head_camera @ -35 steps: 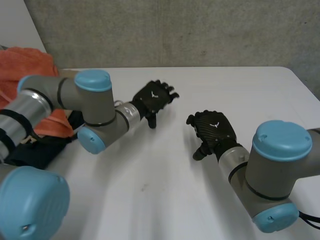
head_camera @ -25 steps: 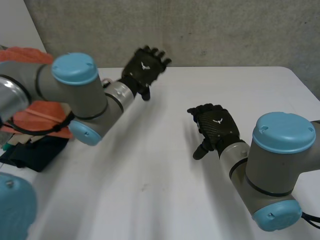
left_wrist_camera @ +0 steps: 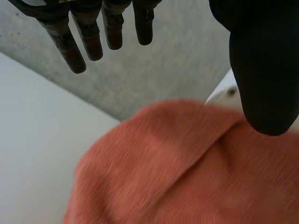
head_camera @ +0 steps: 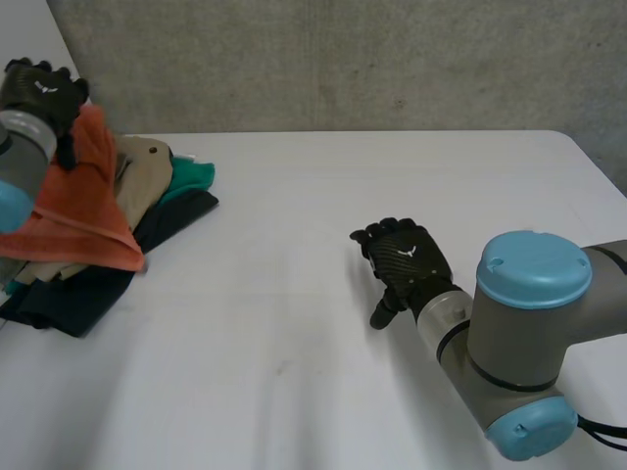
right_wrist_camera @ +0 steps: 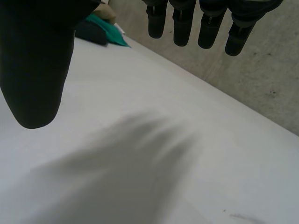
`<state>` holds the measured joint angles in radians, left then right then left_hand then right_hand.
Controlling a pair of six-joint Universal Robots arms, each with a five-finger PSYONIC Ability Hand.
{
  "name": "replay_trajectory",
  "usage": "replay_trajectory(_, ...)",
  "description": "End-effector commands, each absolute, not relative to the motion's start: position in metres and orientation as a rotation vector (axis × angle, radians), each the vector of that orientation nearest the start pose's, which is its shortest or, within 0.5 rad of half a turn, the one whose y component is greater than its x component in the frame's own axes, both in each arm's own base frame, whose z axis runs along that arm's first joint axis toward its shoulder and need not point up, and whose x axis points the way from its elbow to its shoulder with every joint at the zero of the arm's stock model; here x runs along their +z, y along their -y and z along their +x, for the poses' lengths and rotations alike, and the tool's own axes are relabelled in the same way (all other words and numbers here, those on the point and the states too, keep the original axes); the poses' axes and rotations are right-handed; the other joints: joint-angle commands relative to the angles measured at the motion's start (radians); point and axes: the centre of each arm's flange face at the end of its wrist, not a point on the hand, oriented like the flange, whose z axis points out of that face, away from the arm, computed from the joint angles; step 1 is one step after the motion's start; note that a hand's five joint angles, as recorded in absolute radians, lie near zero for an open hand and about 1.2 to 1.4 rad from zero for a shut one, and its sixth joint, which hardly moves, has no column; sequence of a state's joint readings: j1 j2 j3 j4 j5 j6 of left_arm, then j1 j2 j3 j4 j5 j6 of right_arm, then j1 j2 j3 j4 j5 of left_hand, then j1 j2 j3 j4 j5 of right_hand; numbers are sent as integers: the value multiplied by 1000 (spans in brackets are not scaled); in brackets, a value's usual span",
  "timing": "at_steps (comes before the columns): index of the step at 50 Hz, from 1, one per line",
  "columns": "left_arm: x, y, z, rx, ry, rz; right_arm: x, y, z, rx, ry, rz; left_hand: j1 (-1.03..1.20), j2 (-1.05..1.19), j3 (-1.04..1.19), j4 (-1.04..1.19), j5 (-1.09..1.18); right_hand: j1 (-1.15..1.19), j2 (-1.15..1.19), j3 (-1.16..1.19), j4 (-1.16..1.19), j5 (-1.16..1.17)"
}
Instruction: Fold the laundry.
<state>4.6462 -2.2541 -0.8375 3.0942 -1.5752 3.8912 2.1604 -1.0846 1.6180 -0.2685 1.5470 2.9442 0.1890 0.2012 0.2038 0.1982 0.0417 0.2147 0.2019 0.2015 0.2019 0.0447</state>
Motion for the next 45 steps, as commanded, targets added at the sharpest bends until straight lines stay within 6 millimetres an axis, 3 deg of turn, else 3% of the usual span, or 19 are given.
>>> replay_trajectory(1, 221, 478, -136, -1700, -1614, 867, 146, 227, 315, -1715, -2131, -942, -15, -27, -29, -24, -42, -40, -27, -27, -27, -45)
replay_trajectory(6, 183, 493, -124, -1666, -1648, 893, 144, 225, 316, -1709, -2133, -959, -15, -27, -29, -24, -42, -40, -27, -27, -27, -45)
replay_trajectory(9, 173, 496, -124, -1665, -1664, 904, 143, 225, 316, -1707, -2135, -965, -15, -27, -29, -24, -42, -40, -27, -27, -27, -45)
replay_trajectory(13, 181, 499, -125, -1703, -1653, 888, 143, 225, 316, -1712, -2137, -971, 941, 929, 926, 932, 914, -40, -27, -27, -27, -45)
replay_trajectory(14, 192, 498, -128, -1726, -1634, 873, 143, 225, 316, -1716, -2136, -973, 1205, 1192, 1190, 1195, 1177, -40, -27, -27, -27, -45)
replay_trajectory(17, 213, 492, -134, -1768, -1609, 835, 145, 226, 315, -1722, -2133, -972, 1207, 1195, 1192, 1198, 1180, -40, -27, -27, -27, -45)
replay_trajectory(18, 232, 486, -140, -1810, -1579, 792, 146, 226, 315, -1723, -2131, -972, 1207, 1195, 1192, 1198, 1180, -40, -27, -27, -27, -45)
replay_trajectory(21, 262, 474, -149, -1897, -1536, 732, 148, 227, 315, -1731, -2128, -967, 1207, 1195, 1192, 1198, 1180, -40, -27, -27, -27, -45)
replay_trajectory(22, 283, 463, -159, -1987, -1508, 693, 149, 227, 315, -1738, -2125, -966, 1207, 1195, 1192, 1198, 1180, -40, -27, -27, -27, -45)
replay_trajectory(25, 316, 438, -180, -2166, -1491, 641, 152, 230, 313, -1755, -2124, -962, 1207, 1195, 1192, 1198, 1180, -40, -27, -27, -27, -45)
replay_trajectory(28, 339, 414, -198, -2317, -1516, 604, 158, 235, 312, -1785, -2117, -954, 1207, 1195, 1192, 1198, 1180, -40, -27, -27, -27, -45)
replay_trajectory(29, 350, 396, -211, -2415, -1561, 581, 163, 240, 309, -1807, -2114, -942, 1207, 1195, 1192, 1198, 1180, -40, -27, -27, -27, -45)
replay_trajectory(34, 369, 350, -240, -2622, -1770, 512, 185, 261, 298, -1890, -2109, -864, 1207, 1195, 1192, 1198, 1180, -40, -27, -27, -27, -45)
replay_trajectory(38, 353, 327, -262, -2648, -2011, 507, 204, 278, 283, -1949, -2116, -788, 1207, 1195, 1192, 1198, 1180, -40, -27, -27, -27, -45)
replay_trajectory(41, 316, 314, -282, -2520, -2214, 591, 219, 290, 270, -1992, -2120, -719, 1207, 1195, 1192, 1198, 1180, -40, -27, -27, -27, -45)
replay_trajectory(42, 294, 308, -291, -2426, -2308, 645, 222, 293, 266, -2002, -2124, -697, 1207, 1195, 1192, 1198, 1180, -40, -27, -27, -27, -45)
replay_trajectory(45, 256, 298, -304, -2263, -2431, 718, 232, 304, 254, -2037, -2130, -626, 1207, 1195, 1192, 1198, 1180, -40, -27, -27, -27, -45)
